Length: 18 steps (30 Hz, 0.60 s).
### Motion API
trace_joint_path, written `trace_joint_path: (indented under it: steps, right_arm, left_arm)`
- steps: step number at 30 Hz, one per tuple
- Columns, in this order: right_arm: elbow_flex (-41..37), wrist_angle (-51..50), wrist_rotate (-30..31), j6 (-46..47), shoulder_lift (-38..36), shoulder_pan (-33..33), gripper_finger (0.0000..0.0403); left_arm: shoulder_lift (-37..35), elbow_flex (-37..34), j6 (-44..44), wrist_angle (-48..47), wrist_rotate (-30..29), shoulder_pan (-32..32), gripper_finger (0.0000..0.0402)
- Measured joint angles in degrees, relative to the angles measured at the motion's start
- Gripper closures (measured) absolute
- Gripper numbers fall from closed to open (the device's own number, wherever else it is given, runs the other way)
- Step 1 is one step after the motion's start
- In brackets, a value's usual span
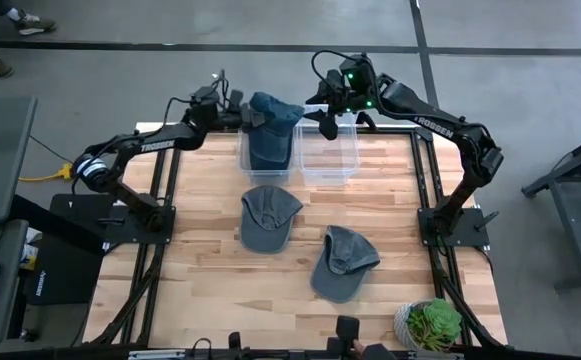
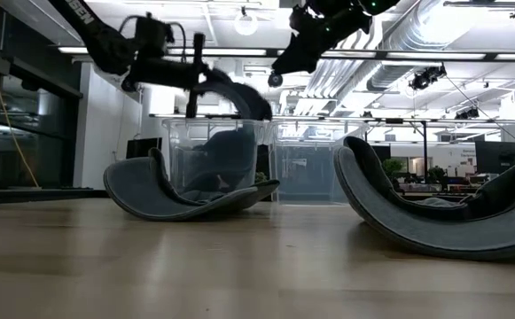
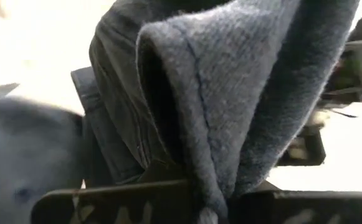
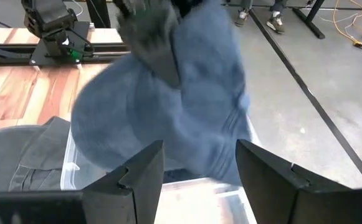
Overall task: Pick & Place hat
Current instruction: Put the blue cap into the left transparent bin
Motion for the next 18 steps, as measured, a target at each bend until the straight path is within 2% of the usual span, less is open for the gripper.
trace_joint_path:
  steps: [4, 8, 12, 18]
  right_arm:
    - [0.0, -0.9, 0.0, 0.0, 0.0, -0.3, 0.0210]
    - [0.0, -2.2, 0.2, -0.6, 0.0, -0.7, 0.0210]
    - [0.0, -2.9, 0.7, -1.1, 0.0, -1.1, 0.0210]
    - [0.0, -3.0, 0.8, -1.1, 0.0, -1.1, 0.0210]
  left_arm:
    - [1.1, -0.1, 0.7, -1.0, -0.6, -0.2, 0.0386]
    - [1.1, -0.1, 5.6, -2.0, -0.9, -0.1, 0.0348]
    - [1.1, -0.1, 8.4, -1.8, -0.8, -0.2, 0.0285]
    - [1.1, -0.1, 12.8, -2.2, -0.8, -0.1, 0.0162]
